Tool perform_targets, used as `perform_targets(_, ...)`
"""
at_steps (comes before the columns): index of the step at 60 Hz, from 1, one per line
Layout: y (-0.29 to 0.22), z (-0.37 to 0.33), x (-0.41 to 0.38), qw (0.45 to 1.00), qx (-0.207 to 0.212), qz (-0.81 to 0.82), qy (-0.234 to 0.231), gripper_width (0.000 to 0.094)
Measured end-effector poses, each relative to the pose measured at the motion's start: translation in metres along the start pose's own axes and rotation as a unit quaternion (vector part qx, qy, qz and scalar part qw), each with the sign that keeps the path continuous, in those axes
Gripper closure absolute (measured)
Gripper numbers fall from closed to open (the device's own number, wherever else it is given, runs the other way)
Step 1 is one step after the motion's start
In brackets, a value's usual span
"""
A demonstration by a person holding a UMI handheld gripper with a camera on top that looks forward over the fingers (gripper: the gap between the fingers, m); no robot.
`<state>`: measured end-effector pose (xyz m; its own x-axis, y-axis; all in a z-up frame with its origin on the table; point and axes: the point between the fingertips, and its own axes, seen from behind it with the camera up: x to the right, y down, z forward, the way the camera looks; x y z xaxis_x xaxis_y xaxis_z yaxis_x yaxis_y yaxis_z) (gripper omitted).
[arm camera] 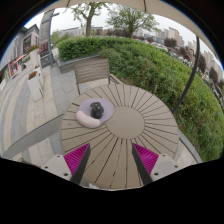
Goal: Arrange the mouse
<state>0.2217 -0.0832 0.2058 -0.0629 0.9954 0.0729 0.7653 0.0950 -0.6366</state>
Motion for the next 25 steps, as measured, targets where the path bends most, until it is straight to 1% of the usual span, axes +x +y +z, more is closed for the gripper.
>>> perform_targets(12, 0.023, -0.026, -0.003, 1.0, 0.007, 0.03, 0.003, 0.0084)
perform_targets(19, 0.027, -0.03, 0.006, 0.999, 0.009, 0.027, 0.021, 0.0082)
perform_targets(25, 0.028, -0.035, 0.001, 0.999, 0.015, 0.031, 0.013, 0.0083)
